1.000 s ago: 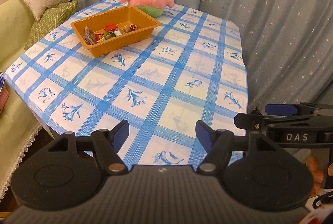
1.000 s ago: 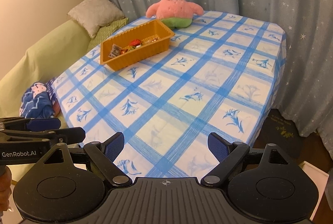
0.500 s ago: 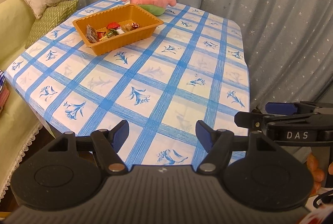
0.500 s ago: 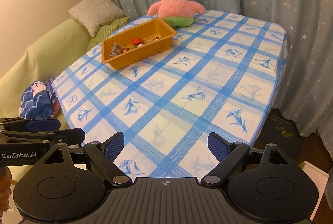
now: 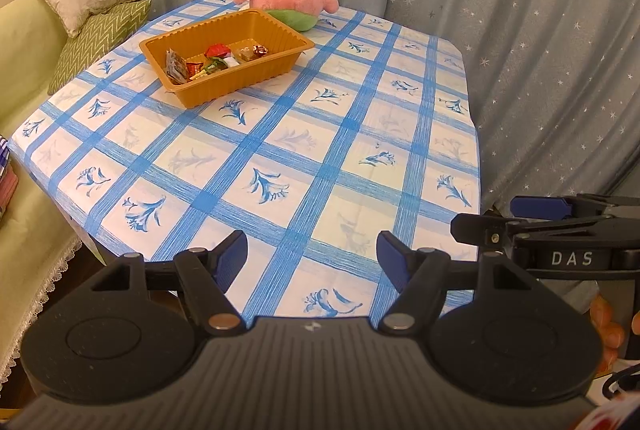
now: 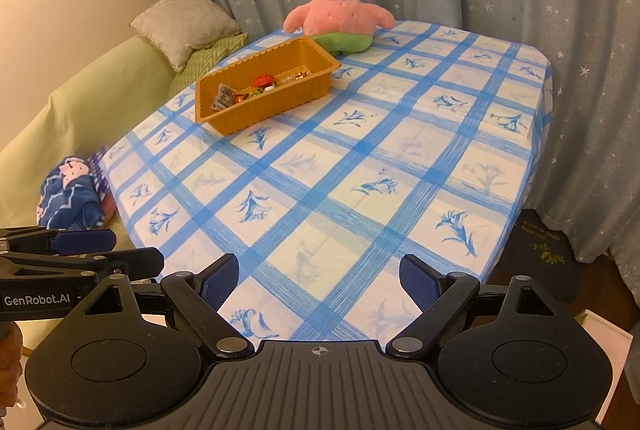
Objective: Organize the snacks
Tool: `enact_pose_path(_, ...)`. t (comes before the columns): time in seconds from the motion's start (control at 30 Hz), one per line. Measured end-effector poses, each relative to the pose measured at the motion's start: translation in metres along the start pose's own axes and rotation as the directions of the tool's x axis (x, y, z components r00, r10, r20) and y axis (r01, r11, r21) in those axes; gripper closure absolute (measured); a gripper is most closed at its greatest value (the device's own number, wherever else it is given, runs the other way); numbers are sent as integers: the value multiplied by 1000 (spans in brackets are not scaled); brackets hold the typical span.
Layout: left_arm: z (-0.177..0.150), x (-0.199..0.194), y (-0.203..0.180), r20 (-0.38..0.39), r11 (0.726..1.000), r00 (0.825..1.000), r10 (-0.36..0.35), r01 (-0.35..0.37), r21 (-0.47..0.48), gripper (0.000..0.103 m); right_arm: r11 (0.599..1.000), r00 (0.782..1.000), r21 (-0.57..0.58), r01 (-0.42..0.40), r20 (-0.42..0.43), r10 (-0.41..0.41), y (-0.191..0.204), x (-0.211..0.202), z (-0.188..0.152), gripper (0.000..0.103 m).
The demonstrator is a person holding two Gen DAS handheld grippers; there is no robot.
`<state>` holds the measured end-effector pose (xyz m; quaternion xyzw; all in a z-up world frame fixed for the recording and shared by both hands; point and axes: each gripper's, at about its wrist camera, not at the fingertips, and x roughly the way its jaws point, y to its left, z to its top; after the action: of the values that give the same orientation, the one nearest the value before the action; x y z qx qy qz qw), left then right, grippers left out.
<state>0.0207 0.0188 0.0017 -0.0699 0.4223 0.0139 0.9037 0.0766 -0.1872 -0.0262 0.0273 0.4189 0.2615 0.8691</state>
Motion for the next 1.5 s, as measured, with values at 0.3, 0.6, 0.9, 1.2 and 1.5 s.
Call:
enact_pose_path(0.3,0,0,0,0,1000,1000,1,-1,0,34,1000,1000,1,-2,0,2,0,0,0,16)
enact_pose_path(0.6,1,1,0,-1,1000,1000,0,0,1,34,1000,1000,1,-1,0,1,0,1,0,16)
enact_pose_path(0.9,2,3,0,0,1000,1000,1,-1,1,33,1000,1000,1,0,-1,0,0,3,1,16)
enact_pose_path(1.2,3,4,1,-1,1000,1000,0,0,1,33,1000,1000,1,-2,-2,2,2,5,2,16)
enact_pose_path(1.5,5,5,1,-1,1000,1000,1,-1,0,33,1000,1000,1,-1,-2,1,2,7,4,16)
